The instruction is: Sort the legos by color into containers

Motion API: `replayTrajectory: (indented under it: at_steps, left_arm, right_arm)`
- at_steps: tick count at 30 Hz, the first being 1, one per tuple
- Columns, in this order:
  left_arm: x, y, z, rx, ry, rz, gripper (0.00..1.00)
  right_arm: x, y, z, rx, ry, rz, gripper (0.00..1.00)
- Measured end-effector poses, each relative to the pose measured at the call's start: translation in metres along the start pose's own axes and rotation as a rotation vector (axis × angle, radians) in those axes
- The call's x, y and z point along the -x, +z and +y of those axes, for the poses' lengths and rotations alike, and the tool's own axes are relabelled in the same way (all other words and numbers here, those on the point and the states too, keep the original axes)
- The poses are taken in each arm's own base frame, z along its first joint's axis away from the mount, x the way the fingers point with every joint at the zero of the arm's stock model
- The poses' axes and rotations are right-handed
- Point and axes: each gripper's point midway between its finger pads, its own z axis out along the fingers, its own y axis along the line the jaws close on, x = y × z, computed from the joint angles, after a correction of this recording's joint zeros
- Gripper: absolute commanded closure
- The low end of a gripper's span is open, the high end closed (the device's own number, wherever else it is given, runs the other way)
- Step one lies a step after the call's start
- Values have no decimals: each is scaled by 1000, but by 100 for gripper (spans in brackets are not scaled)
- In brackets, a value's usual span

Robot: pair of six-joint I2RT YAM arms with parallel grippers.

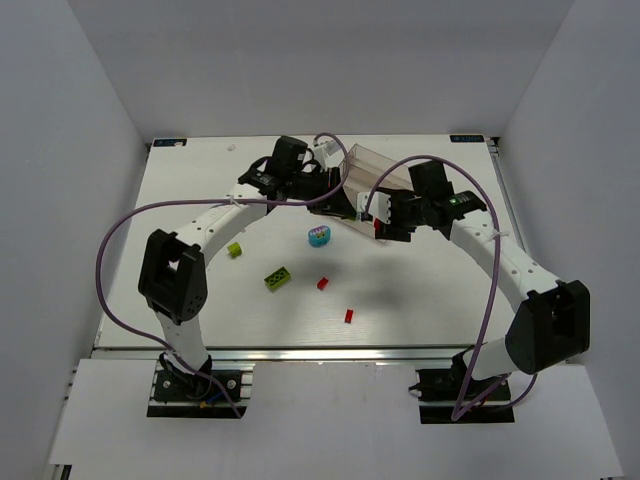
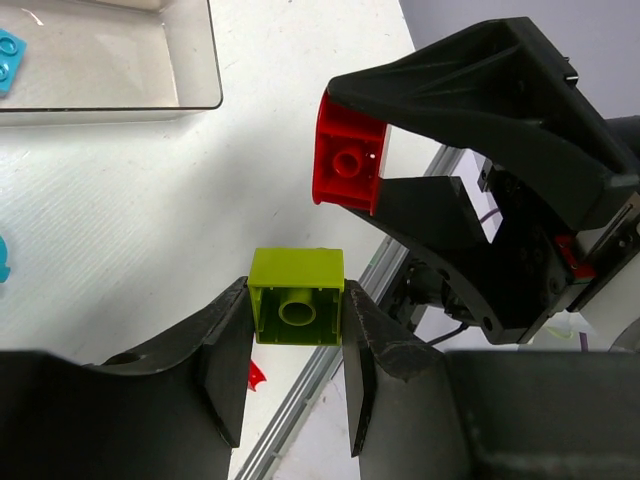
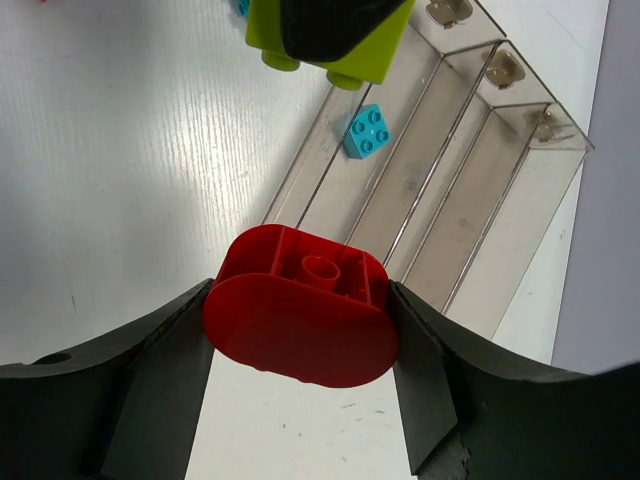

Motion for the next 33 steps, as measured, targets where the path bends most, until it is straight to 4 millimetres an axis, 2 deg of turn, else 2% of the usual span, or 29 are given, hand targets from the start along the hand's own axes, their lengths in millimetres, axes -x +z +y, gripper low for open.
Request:
replayTrajectory:
  at_steps: [5,9,12,14,18,21,22,26,31,33]
  left_arm:
    - [15,-2,4,49,9,-44,100]
    - [61,3,8,113,39,-157,100]
    - [89,21,27,164,24,-225,100]
    - [102,42,49,205,-10,-255,100]
    - [105,86,108,298,-97,-279,100]
    - [95,115,146,351,-148,-270,100]
    - [93,121,152,350,-165,-261,100]
    - [113,128,150,345,-142,-323,100]
    - [121,128,149,337,-129,-356,100]
    - [118,129,149,330,-126,-366,100]
  right_arm:
    - [-8,-4,-10,-58,105,28,100]
    - [-20,-13,-34,-201,306,41,100]
    - [-30,-29,-52,-354,487,36,100]
    - [-38,-40,-63,-448,613,26,100]
    - [-50,-56,-77,-571,817,-22,100]
    - [-57,-62,-76,-605,921,-58,100]
    - [-58,-64,-74,-608,946,-71,100]
    - [-53,-71,-71,-607,999,-132,100]
    - [-46,-71,-67,-577,1016,-182,100]
    - [-44,-70,-66,-564,1018,-191,100]
